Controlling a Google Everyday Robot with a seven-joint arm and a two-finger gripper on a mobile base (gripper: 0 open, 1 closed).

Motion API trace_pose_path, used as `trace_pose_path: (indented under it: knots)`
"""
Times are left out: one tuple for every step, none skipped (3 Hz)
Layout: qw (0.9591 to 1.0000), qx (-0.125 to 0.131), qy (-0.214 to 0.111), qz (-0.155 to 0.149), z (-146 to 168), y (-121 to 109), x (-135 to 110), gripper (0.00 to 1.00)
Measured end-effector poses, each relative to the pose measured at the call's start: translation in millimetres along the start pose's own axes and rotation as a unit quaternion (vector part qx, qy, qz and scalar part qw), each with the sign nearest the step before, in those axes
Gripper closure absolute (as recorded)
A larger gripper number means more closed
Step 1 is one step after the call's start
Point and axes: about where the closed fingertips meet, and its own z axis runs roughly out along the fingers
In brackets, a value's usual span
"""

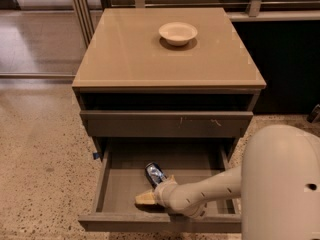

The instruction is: Pick pepsi can from middle drawer and place on counter

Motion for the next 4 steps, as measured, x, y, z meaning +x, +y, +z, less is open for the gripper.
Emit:
trace_pose_path:
  knots:
    - [0.9995,0.025,-0.019,-0.001,5.7,-4.6,-14.6,0.19]
    - [0.9995,0.025,-0.020,-0.001,5.4,-5.2,-14.4,0.42]
    - [0.9995,0.025,-0.020,-0.001,5.4,-5.1,-14.4,0.65]
    - [0.9995,0.025,-0.020,-0.001,5.4,-5.1,-14.4,0.88]
